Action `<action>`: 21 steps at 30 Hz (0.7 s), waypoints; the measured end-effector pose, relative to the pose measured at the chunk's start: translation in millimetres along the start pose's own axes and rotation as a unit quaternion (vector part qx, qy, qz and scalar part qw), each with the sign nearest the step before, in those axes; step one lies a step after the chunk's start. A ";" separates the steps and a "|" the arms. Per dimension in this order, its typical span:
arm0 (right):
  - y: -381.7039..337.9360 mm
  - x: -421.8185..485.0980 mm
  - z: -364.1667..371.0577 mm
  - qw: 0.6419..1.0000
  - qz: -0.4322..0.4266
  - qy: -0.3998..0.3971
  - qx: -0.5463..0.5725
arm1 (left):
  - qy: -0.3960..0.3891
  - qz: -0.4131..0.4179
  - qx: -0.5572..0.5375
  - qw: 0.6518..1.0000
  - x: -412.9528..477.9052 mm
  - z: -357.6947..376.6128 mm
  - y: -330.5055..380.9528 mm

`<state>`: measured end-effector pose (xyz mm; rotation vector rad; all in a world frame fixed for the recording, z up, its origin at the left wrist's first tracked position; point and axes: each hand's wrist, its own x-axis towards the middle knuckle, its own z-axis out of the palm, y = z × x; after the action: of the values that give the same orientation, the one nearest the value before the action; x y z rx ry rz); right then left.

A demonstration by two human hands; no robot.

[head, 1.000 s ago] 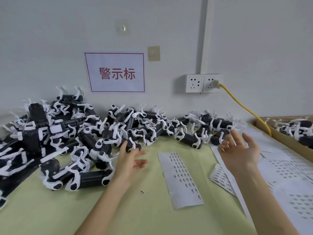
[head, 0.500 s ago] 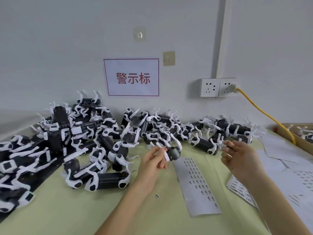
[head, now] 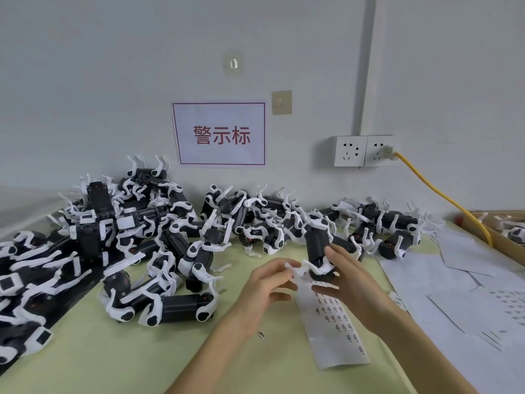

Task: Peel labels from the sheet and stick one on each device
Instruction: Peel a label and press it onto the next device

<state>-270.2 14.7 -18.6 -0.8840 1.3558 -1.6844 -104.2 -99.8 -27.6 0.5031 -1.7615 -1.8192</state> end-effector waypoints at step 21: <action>11.2 -9.8 25.2 0.905 -0.238 0.004 -0.353 | -0.068 -0.046 -0.143 0.986 7.2 -1.0 -3.9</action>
<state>-241.9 11.1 -25.3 -1.7361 1.9117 -1.5210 -109.7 -105.1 -30.8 0.3577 -1.5463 -2.1738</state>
